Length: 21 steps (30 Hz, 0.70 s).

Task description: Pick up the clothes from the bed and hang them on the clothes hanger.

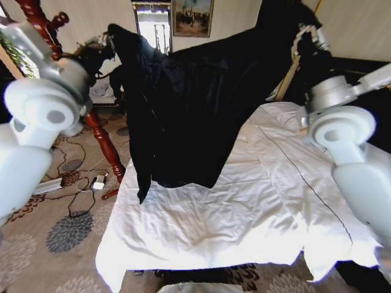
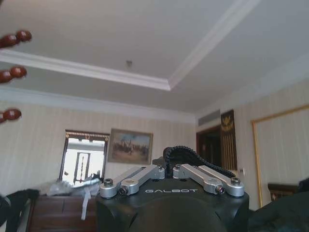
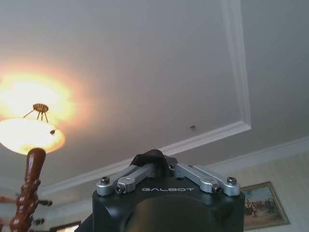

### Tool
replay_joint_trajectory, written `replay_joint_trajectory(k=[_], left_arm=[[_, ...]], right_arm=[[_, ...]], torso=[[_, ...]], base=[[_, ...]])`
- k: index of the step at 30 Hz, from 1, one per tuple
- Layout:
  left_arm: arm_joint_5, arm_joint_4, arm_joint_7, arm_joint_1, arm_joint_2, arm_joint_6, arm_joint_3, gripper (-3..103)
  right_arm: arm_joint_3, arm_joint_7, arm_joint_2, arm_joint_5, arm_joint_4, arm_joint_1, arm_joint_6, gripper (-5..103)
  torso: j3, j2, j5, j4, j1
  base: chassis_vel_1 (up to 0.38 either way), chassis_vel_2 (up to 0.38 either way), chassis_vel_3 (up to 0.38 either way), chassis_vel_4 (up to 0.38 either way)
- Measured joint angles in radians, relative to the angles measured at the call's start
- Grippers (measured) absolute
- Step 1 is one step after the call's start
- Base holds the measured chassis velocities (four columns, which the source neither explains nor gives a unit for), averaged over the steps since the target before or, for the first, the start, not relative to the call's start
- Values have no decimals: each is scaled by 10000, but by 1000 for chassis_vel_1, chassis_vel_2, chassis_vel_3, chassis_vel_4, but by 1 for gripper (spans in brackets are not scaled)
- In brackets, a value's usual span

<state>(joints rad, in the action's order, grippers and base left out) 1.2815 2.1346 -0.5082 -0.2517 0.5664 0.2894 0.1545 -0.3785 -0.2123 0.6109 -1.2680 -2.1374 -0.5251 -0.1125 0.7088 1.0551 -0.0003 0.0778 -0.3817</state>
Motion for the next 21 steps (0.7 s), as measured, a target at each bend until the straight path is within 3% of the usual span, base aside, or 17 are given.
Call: replay_joint_trajectory(k=[1,5,11,21], left_arm=[[0,0,0,0,0,0,0,2],[-629,1600,-289,-2345,-170,-134,651,2],[-1348,2483,-566,-4302,-703,-139,810,2],[-2076,2050,-952,-4951,-1476,52,1529,2]], right_arm=[[0,0,0,0,0,0,0,0],[-607,-290,34,750,-1038,-2202,-83,0],[-273,-1089,6,1631,-1709,-4053,-89,0],[-460,-2087,-1607,2353,-2092,-5614,-271,0]], torso=[[0,0,0,0,0],[-1,1,4,4,2],[-1,1,6,0,1],[-1,2,3,3,2]], base=[[0,0,0,0],[0,0,0,0],[0,0,0,0],[0,0,0,0]])
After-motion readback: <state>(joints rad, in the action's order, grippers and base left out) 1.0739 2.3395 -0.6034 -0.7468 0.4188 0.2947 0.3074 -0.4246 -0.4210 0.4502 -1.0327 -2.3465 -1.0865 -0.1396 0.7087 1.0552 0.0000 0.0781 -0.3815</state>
